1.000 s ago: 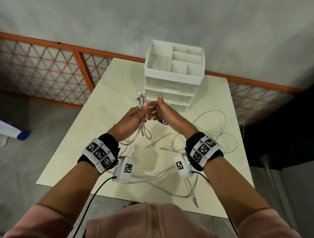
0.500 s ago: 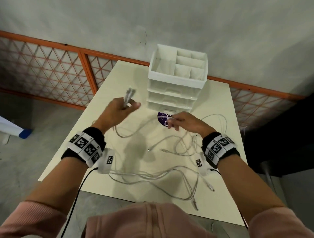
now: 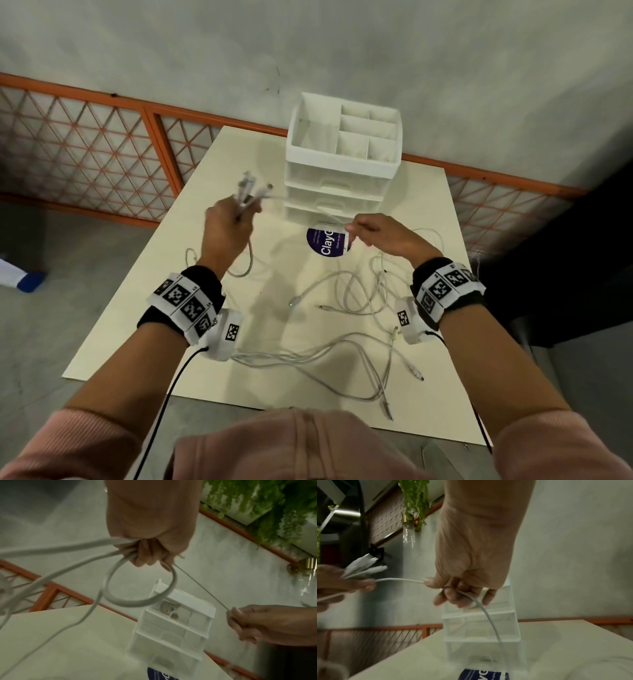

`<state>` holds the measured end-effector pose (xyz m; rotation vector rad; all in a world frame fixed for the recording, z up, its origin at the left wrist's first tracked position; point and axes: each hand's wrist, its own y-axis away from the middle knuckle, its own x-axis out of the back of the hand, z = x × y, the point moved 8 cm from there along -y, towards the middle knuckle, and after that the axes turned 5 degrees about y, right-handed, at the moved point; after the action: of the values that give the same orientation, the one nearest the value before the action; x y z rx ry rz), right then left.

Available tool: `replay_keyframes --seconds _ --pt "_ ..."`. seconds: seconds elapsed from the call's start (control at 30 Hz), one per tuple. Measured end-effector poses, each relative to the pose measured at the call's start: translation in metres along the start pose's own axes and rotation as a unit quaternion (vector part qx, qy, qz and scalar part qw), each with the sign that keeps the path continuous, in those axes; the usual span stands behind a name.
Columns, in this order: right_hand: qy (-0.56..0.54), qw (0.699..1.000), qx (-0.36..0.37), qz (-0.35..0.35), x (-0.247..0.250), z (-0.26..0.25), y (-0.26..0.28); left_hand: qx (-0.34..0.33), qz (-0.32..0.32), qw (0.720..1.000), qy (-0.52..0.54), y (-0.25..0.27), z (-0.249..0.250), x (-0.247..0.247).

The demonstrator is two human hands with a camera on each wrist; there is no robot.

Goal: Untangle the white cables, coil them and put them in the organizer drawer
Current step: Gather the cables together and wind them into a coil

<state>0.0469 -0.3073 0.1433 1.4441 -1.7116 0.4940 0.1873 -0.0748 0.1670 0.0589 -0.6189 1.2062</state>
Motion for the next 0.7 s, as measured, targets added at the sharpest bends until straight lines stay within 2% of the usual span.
replay_keyframes --seconds 0.1,0.17,0.23,0.27,0.4,0.47,0.53,0.6,0.7 --pt "0.003 0.998 -0.049 0.025 0.014 0.028 0.008 0.052 0.117 0.991 0.046 -0.005 -0.025 0.035" --pt "-0.023 0.997 -0.053 0.052 0.023 0.039 0.013 0.095 0.13 0.987 0.024 -0.01 -0.044 0.047" --pt "-0.043 0.997 -0.035 0.062 0.026 0.034 0.015 0.123 0.09 0.988 -0.012 -0.013 -0.049 0.041" --pt "-0.039 0.997 -0.024 0.055 0.024 0.026 0.015 0.116 0.064 0.991 -0.019 -0.011 -0.044 0.033" --pt "0.005 0.999 0.038 0.009 0.009 -0.027 0.005 -0.006 -0.06 0.997 0.041 0.0 0.011 -0.019" --pt "0.0 0.998 0.069 -0.007 0.003 -0.056 0.003 -0.048 -0.171 0.982 0.066 0.012 0.034 -0.052" --pt "-0.025 0.996 0.087 -0.013 0.002 -0.072 0.005 -0.074 -0.245 0.963 0.086 0.026 0.046 -0.073" --pt "-0.053 0.995 0.086 -0.006 0.009 -0.072 0.01 -0.077 -0.246 0.963 0.079 0.028 0.044 -0.077" --pt "-0.093 0.994 0.051 0.0 0.011 -0.035 0.019 -0.066 -0.169 0.982 0.048 0.018 0.03 -0.059"
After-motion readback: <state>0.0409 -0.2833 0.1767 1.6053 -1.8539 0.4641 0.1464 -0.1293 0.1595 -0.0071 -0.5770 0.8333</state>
